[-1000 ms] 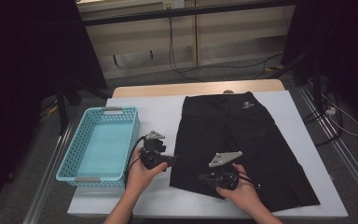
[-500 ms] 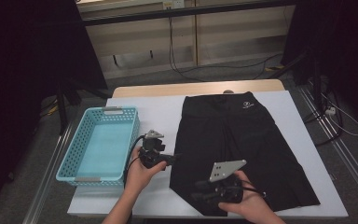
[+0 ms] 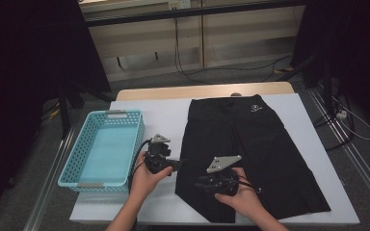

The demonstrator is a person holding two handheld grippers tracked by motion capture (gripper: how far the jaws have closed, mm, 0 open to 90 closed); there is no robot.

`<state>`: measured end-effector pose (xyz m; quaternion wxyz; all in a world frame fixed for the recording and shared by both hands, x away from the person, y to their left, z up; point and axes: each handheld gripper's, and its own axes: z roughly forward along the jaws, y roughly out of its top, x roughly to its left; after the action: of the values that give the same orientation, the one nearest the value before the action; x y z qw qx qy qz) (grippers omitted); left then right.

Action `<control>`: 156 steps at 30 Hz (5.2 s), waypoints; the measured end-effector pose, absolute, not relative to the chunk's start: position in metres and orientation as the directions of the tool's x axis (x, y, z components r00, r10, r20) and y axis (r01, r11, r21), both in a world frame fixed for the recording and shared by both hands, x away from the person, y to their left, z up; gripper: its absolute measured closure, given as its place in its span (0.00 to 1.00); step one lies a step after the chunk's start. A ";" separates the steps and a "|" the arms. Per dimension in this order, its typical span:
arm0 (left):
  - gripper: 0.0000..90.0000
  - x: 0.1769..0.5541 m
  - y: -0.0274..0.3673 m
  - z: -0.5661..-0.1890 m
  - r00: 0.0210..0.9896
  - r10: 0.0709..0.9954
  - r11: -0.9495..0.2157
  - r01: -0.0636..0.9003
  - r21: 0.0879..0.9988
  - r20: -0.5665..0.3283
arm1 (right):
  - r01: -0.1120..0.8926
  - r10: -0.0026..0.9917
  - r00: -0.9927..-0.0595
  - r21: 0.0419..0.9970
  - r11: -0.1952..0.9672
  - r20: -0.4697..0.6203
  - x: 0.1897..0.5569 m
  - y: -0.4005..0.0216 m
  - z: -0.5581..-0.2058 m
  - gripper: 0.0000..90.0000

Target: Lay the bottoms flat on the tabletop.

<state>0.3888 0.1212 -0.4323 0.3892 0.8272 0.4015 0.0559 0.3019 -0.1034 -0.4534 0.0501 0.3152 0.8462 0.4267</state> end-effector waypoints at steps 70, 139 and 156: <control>1.00 0.404 0.125 -0.438 0.598 0.761 -0.341 0.698 0.629 -0.251 | 0.609 0.799 -0.589 0.716 0.341 0.120 0.313 -0.191 -0.451 0.99; 0.19 0.404 0.117 -0.441 0.672 0.726 -0.423 0.603 0.676 -0.146 | 0.685 0.994 -0.092 0.728 0.025 0.053 0.311 -0.363 -0.459 1.00; 0.15 0.406 0.117 -0.441 0.668 0.725 -0.417 0.619 0.666 -0.166 | 0.612 0.980 -0.197 0.786 0.092 0.038 0.314 -0.335 -0.448 0.63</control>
<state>0.4055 0.1169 -0.4409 0.3619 0.8384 0.4008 0.0738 0.3138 -0.3347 -0.4485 0.2635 0.5763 0.6904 0.3490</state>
